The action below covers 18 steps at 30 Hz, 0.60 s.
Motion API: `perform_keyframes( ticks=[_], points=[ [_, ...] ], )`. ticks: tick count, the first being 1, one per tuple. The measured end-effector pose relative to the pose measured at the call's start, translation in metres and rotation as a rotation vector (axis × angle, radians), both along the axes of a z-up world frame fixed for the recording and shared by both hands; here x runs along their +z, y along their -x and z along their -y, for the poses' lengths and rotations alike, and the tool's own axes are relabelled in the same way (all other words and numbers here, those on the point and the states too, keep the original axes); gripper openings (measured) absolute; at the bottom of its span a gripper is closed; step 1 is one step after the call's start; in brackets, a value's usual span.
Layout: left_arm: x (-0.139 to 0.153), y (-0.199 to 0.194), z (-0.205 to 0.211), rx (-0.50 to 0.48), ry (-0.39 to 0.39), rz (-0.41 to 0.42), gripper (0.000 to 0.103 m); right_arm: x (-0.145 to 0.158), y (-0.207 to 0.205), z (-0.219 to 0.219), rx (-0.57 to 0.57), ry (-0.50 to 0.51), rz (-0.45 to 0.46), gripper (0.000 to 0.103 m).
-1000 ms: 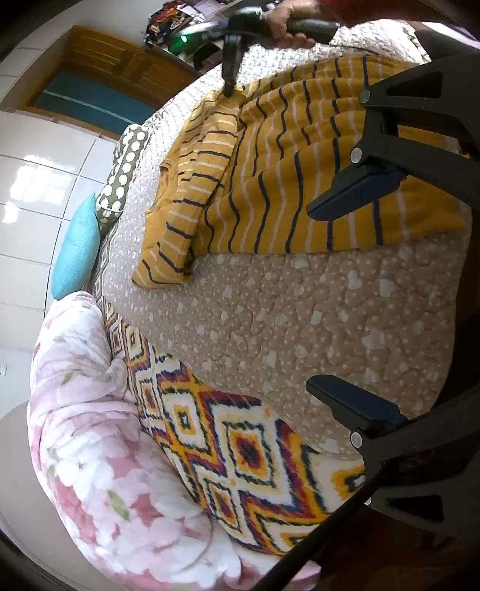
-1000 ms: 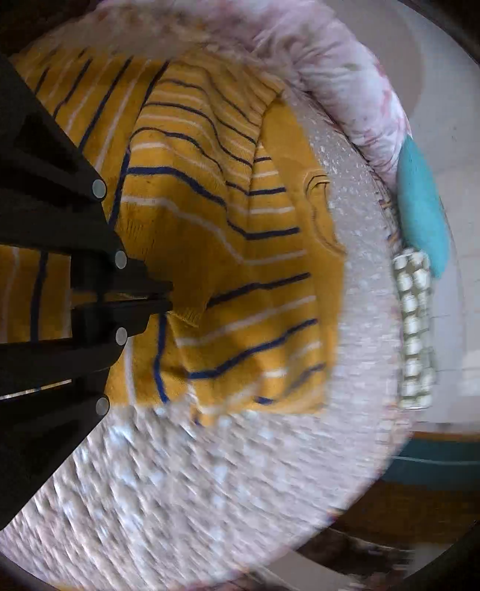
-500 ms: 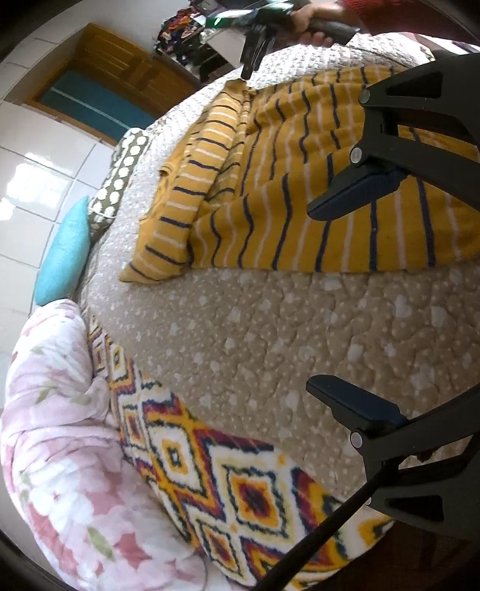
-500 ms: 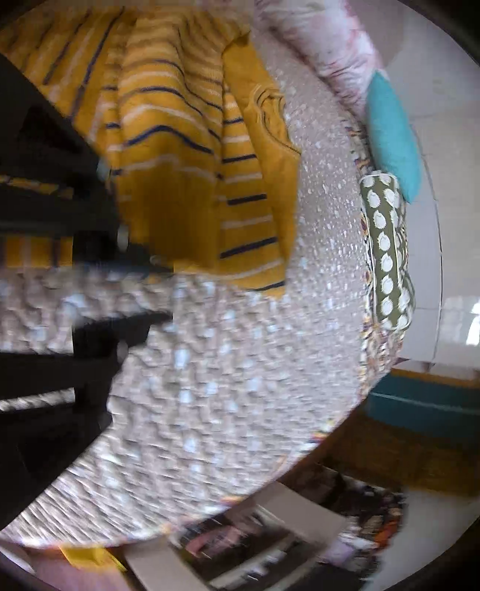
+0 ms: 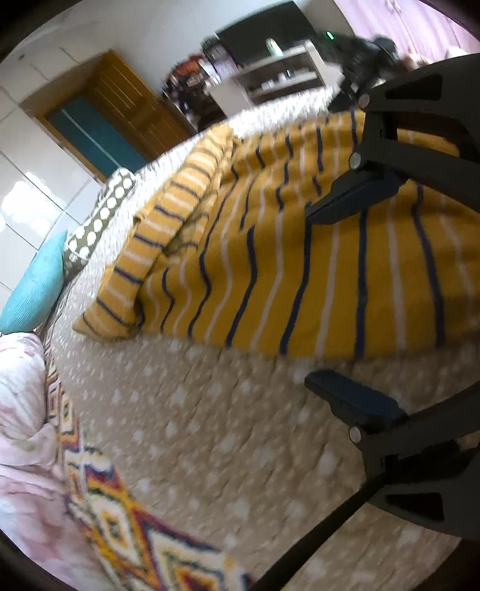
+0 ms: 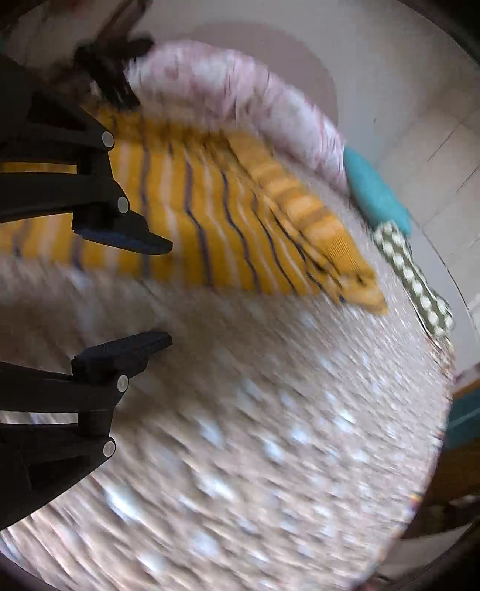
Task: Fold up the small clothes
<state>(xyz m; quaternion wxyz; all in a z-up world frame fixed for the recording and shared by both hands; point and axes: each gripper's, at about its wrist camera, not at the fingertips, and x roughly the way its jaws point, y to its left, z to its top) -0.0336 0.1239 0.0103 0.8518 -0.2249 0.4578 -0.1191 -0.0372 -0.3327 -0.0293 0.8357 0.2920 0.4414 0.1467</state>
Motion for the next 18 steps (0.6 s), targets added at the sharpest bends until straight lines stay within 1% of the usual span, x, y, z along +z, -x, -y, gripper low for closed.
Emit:
perform_keyframes(
  ticks=[2, 4, 5, 7, 9, 10, 11, 12, 13, 14, 15, 16, 18],
  points=[
    [0.000, 0.007, 0.002, -0.005, 0.026, 0.004, 0.075, -0.010, 0.011, -0.015, 0.039, -0.081, 0.000, 0.048],
    [-0.002, 0.017, 0.006, -0.020, 0.061, 0.000, 0.074, -0.010, 0.021, -0.030, 0.064, -0.067, 0.025, 0.048],
    [-0.002, 0.022, 0.008, -0.026, 0.065, 0.001, 0.074, -0.008, 0.026, -0.038, 0.084, -0.066, 0.036, 0.048],
    [-0.001, 0.030, 0.017, -0.036, 0.036, 0.008, 0.073, -0.009, 0.034, -0.050, 0.122, -0.123, 0.035, 0.047],
    [0.001, 0.037, 0.025, -0.043, -0.004, 0.009, 0.072, -0.013, 0.042, -0.059, 0.132, -0.149, 0.028, 0.047],
    [0.003, 0.039, 0.032, -0.043, -0.048, 0.003, 0.063, -0.014, 0.048, -0.064, 0.130, -0.142, 0.032, 0.047],
    [0.004, 0.040, 0.034, -0.039, -0.086, -0.006, 0.039, -0.014, 0.053, -0.066, 0.126, -0.133, 0.037, 0.045],
    [0.005, 0.039, 0.037, -0.027, -0.141, -0.024, 0.022, -0.013, 0.058, -0.070, 0.123, -0.115, 0.039, 0.041],
    [0.006, 0.037, 0.037, -0.015, -0.175, -0.044, 0.009, -0.012, 0.059, -0.073, 0.121, -0.097, 0.033, 0.030],
    [0.009, 0.036, 0.033, -0.006, -0.151, -0.050, 0.009, -0.012, 0.060, -0.076, 0.116, -0.063, 0.023, 0.015],
    [0.013, 0.037, 0.028, 0.012, -0.136, -0.050, 0.009, -0.011, 0.061, -0.078, 0.109, -0.023, 0.008, 0.013],
    [0.020, 0.041, 0.024, 0.037, -0.154, -0.041, 0.008, -0.010, 0.061, -0.079, 0.105, -0.018, 0.000, 0.012],
    [0.033, 0.051, 0.015, 0.056, -0.186, -0.018, 0.008, -0.006, 0.062, -0.076, 0.093, -0.016, -0.006, 0.011]
  ],
)
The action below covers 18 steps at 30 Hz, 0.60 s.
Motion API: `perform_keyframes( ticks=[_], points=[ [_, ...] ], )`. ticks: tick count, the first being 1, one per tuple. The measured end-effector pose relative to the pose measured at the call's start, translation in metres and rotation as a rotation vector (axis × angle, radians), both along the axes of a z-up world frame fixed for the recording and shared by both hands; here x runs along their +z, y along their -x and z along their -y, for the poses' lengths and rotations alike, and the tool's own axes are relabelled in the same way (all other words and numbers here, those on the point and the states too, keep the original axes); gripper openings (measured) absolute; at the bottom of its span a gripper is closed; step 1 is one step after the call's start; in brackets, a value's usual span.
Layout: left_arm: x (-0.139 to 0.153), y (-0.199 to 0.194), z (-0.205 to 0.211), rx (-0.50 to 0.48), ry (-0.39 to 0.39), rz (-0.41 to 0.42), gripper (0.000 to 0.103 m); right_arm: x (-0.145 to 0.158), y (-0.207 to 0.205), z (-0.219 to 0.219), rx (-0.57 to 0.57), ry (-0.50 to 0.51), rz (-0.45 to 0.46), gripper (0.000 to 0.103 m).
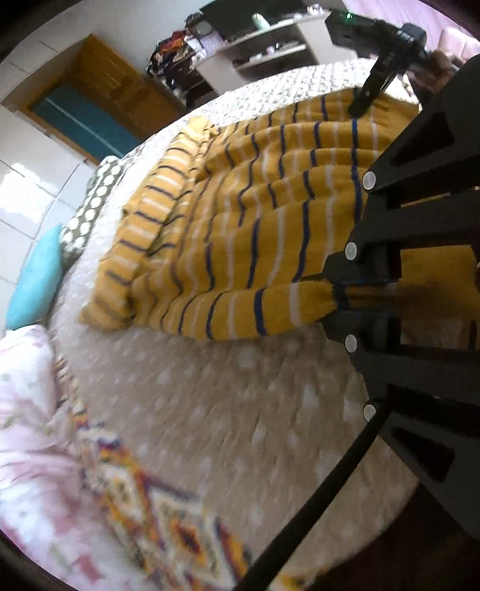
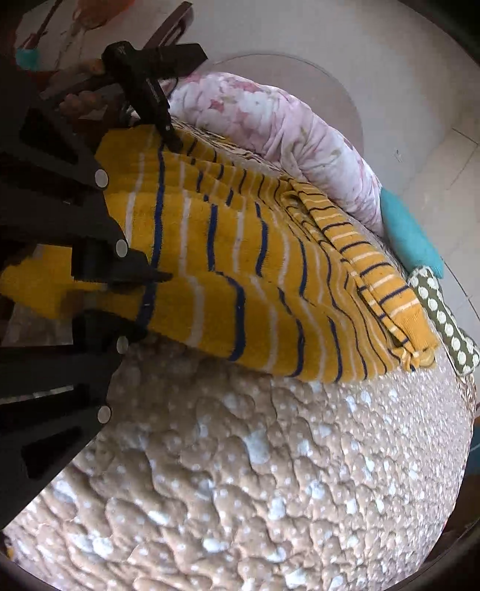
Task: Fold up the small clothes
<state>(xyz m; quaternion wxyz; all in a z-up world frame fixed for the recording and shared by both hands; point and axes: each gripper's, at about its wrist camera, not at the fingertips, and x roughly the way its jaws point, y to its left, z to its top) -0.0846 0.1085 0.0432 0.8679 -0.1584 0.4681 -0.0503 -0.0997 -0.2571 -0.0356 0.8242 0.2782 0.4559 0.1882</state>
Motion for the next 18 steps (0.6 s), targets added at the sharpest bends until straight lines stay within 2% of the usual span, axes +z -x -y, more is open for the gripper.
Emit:
perform_keyframes(
  ticks=[4, 9, 11, 13, 15, 16, 17, 18],
  points=[
    [0.016, 0.029, -0.018, 0.018, -0.014, 0.018, 0.008, 0.010, 0.022, 0.004, 0.054, 0.050, 0.027, 0.009],
    [-0.001, 0.051, -0.029, 0.041, -0.046, -0.051, 0.008, -0.009, 0.060, 0.003, 0.139, 0.076, -0.033, 0.008],
    [-0.006, 0.056, -0.039, 0.061, -0.057, -0.068, 0.008, -0.012, 0.068, 0.008, 0.135, 0.083, -0.036, 0.012],
    [-0.001, 0.058, -0.050, 0.081, -0.067, -0.049, 0.010, -0.010, 0.072, 0.023, 0.108, 0.070, -0.034, 0.013],
    [0.008, 0.059, -0.056, 0.091, -0.078, -0.017, 0.027, -0.002, 0.072, 0.039, 0.076, 0.090, -0.014, 0.017],
    [0.014, 0.055, -0.059, 0.100, -0.090, 0.011, 0.045, 0.002, 0.071, 0.048, 0.045, 0.111, 0.000, 0.017],
    [0.020, 0.052, -0.061, 0.113, -0.106, 0.040, 0.059, 0.005, 0.068, 0.055, 0.021, 0.126, 0.010, 0.017],
    [0.024, 0.046, -0.061, 0.129, -0.122, 0.066, 0.062, 0.009, 0.063, 0.059, 0.003, 0.133, 0.015, 0.017]
  ],
)
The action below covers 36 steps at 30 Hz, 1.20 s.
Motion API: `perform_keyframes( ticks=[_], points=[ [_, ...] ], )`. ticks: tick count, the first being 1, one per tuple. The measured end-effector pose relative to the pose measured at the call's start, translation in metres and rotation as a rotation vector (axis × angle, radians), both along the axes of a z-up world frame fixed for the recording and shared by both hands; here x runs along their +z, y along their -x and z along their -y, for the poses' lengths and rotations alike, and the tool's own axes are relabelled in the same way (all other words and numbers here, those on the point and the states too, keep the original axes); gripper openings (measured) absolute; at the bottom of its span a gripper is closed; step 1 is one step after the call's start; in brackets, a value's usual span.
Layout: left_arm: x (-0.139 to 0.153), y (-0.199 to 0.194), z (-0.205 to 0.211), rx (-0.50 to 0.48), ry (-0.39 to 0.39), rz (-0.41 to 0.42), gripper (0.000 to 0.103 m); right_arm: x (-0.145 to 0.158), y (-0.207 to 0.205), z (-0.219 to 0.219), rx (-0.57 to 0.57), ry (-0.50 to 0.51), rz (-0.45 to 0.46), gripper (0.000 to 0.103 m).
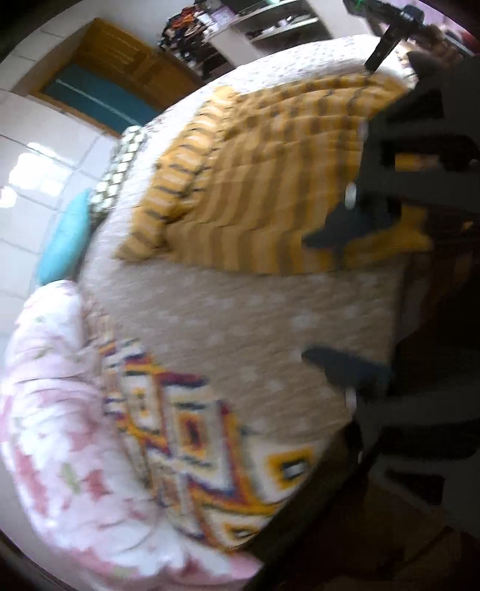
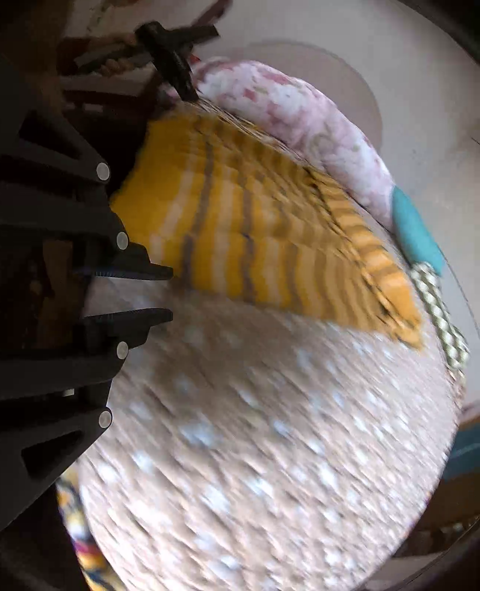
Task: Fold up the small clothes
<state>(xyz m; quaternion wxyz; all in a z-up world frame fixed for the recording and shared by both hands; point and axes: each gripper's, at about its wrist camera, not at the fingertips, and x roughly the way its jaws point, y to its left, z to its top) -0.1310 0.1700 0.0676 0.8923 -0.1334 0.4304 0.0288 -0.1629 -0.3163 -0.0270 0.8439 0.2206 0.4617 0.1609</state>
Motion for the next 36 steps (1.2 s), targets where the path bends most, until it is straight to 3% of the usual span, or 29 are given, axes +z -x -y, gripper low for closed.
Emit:
perform_keyframes(
  ticks=[2, 7, 12, 15, 20, 25, 28, 29, 31, 33, 36],
  points=[
    [0.008, -0.018, 0.003, 0.005, -0.015, 0.035, 0.064, 0.007, -0.017, 0.005, -0.027, 0.027, 0.011, 0.017],
    [0.020, -0.089, 0.024, -0.054, 0.036, 0.087, 0.066, 0.036, -0.076, -0.017, 0.006, 0.105, 0.089, 0.017],
    [-0.007, -0.165, 0.047, -0.152, 0.168, 0.021, 0.067, 0.069, -0.148, -0.063, 0.069, 0.127, 0.157, 0.024],
    [-0.028, -0.188, 0.069, -0.172, 0.064, -0.027, 0.067, 0.076, -0.179, -0.095, 0.093, 0.116, 0.159, 0.026],
    [-0.029, -0.207, 0.102, -0.218, -0.075, 0.028, 0.067, 0.067, -0.216, -0.139, 0.114, 0.185, 0.194, 0.026],
    [-0.034, -0.242, 0.117, -0.063, -0.373, 0.012, 0.067, 0.039, -0.276, -0.158, 0.097, 0.219, 0.138, 0.026],
    [-0.044, -0.254, 0.114, 0.016, -0.570, -0.007, 0.067, 0.021, -0.293, -0.151, 0.065, 0.187, 0.089, 0.026],
    [-0.044, -0.256, 0.102, 0.063, -0.575, -0.016, 0.067, 0.019, -0.294, -0.147, 0.059, 0.166, 0.087, 0.025],
    [-0.039, -0.257, 0.061, 0.197, -0.467, -0.048, 0.066, 0.017, -0.293, -0.141, 0.053, 0.130, 0.087, 0.025],
    [-0.037, -0.257, 0.030, 0.297, -0.413, -0.083, 0.061, 0.014, -0.294, -0.137, 0.058, 0.113, 0.089, 0.024],
    [-0.027, -0.246, -0.005, 0.321, -0.279, -0.083, 0.061, 0.009, -0.295, -0.133, 0.060, 0.086, 0.093, 0.024]
  ],
)
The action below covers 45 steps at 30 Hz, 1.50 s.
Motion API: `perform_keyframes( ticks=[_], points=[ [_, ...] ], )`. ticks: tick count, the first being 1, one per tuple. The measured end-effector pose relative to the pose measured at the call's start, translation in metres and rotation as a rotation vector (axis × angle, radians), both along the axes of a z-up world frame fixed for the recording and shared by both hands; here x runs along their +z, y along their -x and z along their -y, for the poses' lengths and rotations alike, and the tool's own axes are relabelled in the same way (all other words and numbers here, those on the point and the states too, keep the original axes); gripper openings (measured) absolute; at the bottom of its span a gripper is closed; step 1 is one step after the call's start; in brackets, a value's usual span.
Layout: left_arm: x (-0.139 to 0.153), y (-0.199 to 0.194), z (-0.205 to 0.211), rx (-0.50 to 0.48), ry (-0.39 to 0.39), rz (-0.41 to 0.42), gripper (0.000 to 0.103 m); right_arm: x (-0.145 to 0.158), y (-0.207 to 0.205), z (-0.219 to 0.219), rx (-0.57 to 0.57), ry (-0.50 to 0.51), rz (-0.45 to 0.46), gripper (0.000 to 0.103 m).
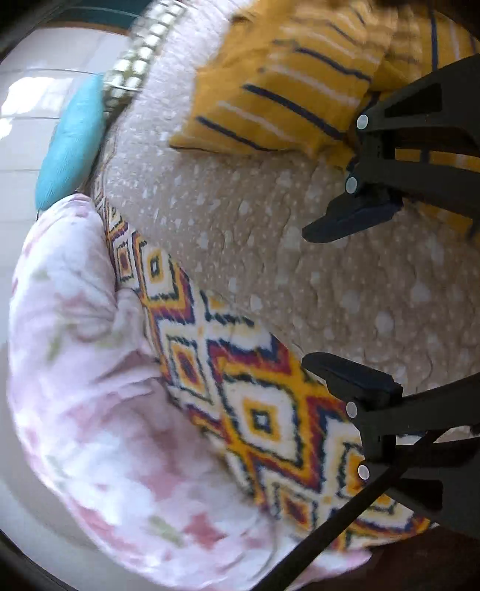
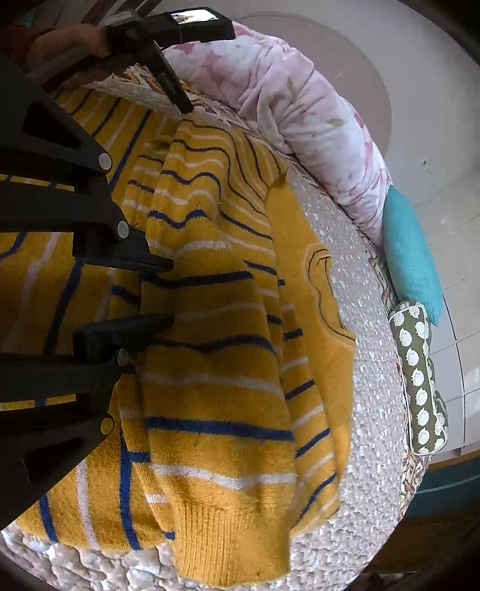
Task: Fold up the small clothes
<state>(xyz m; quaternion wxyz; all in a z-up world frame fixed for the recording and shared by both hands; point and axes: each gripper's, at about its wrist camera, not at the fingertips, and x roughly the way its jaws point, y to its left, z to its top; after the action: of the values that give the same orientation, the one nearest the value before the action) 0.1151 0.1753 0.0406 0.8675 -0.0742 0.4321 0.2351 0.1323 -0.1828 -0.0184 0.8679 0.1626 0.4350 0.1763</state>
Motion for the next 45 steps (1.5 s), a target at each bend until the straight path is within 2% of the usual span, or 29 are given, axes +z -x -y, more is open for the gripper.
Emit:
perform_keyframes(
  ticks=[3, 7, 9, 12, 13, 14, 16, 19, 22, 24, 26, 32, 33, 34, 37, 39, 41, 42, 44, 45],
  points=[
    [0.018, 0.019, -0.004, -0.071, 0.096, 0.070, 0.061, -0.001, 0.003, 0.003, -0.003, -0.023, 0.006, 0.024],
    [0.025, 0.038, 0.037, -0.285, 0.129, 0.122, 0.081, -0.002, 0.005, 0.002, -0.006, -0.020, 0.017, 0.024],
    [0.017, 0.041, 0.068, -0.388, 0.084, 0.112, 0.082, -0.002, 0.005, 0.002, -0.006, -0.012, 0.018, 0.024],
    [0.001, 0.037, 0.108, -0.474, -0.058, 0.067, 0.082, -0.002, 0.004, 0.000, -0.007, -0.003, 0.020, 0.024],
    [-0.004, 0.033, 0.120, -0.486, -0.119, 0.051, 0.082, -0.002, 0.005, 0.000, -0.008, 0.000, 0.022, 0.025],
    [-0.006, 0.031, 0.125, -0.489, -0.138, 0.044, 0.082, -0.002, 0.005, -0.001, -0.009, 0.002, 0.025, 0.024],
    [-0.009, 0.023, 0.132, -0.493, -0.144, 0.032, 0.082, -0.002, 0.005, -0.001, -0.010, 0.001, 0.028, 0.025],
    [-0.011, 0.006, 0.133, -0.440, -0.163, 0.020, 0.082, -0.003, 0.006, 0.002, -0.012, -0.020, 0.029, 0.025],
    [-0.020, -0.007, 0.132, -0.436, -0.189, -0.012, 0.086, -0.005, 0.006, 0.007, -0.013, -0.062, 0.025, 0.025],
    [-0.020, -0.006, 0.135, -0.506, -0.163, 0.009, 0.086, -0.006, 0.006, 0.010, -0.014, -0.085, 0.023, 0.025],
    [-0.015, 0.002, 0.130, -0.545, -0.091, 0.048, 0.086, -0.007, 0.006, 0.012, -0.015, -0.106, 0.021, 0.025],
    [-0.027, -0.007, 0.117, -0.524, -0.042, -0.019, 0.086, -0.012, 0.006, 0.020, -0.017, -0.180, 0.014, 0.024],
    [-0.028, -0.009, 0.118, -0.515, -0.056, -0.021, 0.087, -0.012, 0.006, 0.021, -0.018, -0.192, 0.013, 0.024],
    [-0.028, -0.010, 0.122, -0.503, -0.100, -0.025, 0.090, -0.013, 0.006, 0.023, -0.019, -0.202, 0.011, 0.024],
    [-0.030, -0.014, 0.136, -0.438, -0.324, -0.036, 0.091, -0.015, 0.006, 0.027, -0.019, -0.229, 0.007, 0.024],
    [-0.026, -0.019, 0.131, -0.339, -0.434, -0.030, 0.091, -0.015, 0.006, 0.028, -0.018, -0.232, 0.007, 0.024],
    [-0.022, -0.022, 0.110, -0.209, -0.486, -0.033, 0.087, -0.015, 0.006, 0.027, -0.017, -0.229, 0.009, 0.024],
    [-0.020, -0.024, 0.093, -0.157, -0.476, -0.044, 0.087, -0.015, 0.007, 0.027, -0.017, -0.228, 0.009, 0.024],
    [-0.021, -0.025, 0.061, -0.133, -0.339, -0.081, 0.086, -0.015, 0.007, 0.027, -0.015, -0.231, 0.010, 0.024],
    [-0.021, -0.024, 0.050, -0.101, -0.326, -0.104, 0.083, -0.015, 0.007, 0.027, -0.013, -0.234, 0.010, 0.024]
  ],
)
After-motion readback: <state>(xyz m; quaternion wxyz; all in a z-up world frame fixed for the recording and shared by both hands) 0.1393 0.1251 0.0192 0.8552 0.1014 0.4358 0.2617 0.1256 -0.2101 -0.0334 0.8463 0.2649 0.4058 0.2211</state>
